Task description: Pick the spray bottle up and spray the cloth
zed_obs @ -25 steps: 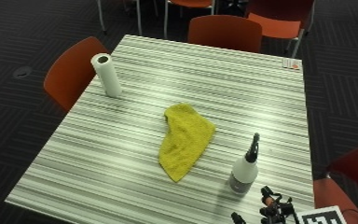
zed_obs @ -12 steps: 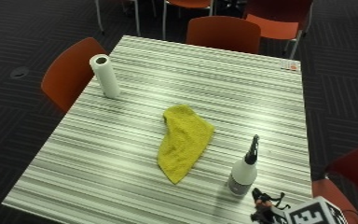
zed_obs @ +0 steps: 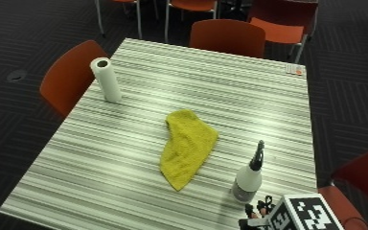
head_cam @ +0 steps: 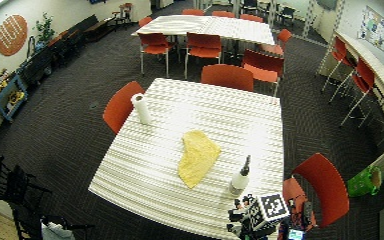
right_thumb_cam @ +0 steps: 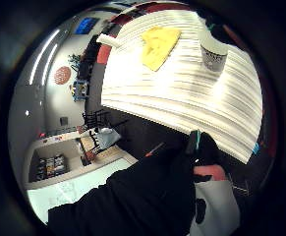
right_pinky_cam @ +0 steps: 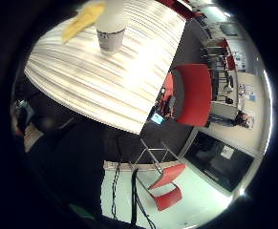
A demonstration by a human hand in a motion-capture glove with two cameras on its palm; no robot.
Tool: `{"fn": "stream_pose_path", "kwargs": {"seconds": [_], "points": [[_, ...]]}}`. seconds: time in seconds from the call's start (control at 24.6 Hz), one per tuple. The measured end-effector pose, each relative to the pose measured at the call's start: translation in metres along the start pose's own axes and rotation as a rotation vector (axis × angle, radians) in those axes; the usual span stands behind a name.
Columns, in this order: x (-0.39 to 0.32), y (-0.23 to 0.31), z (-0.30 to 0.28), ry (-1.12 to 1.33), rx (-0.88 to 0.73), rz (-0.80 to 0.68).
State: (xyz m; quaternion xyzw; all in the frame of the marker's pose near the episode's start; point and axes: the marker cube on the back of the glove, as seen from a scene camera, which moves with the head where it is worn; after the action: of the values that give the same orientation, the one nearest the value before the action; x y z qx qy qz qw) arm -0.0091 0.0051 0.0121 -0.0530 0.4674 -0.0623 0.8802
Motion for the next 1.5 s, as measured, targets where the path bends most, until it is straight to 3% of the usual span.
{"fn": "stream_pose_path", "kwargs": {"seconds": [0.24, 0.53, 0.69, 1.5], "points": [[0.003, -0.001, 0.009, -0.186, -0.007, -0.003], [-0.002, -0.002, 0.006, -1.005, 0.149, 0.076], [0.009, -0.002, 0.02, -1.266, 0.227, 0.214], [0.045, -0.066, 0.064, -1.231, 0.312, 0.451]]}}
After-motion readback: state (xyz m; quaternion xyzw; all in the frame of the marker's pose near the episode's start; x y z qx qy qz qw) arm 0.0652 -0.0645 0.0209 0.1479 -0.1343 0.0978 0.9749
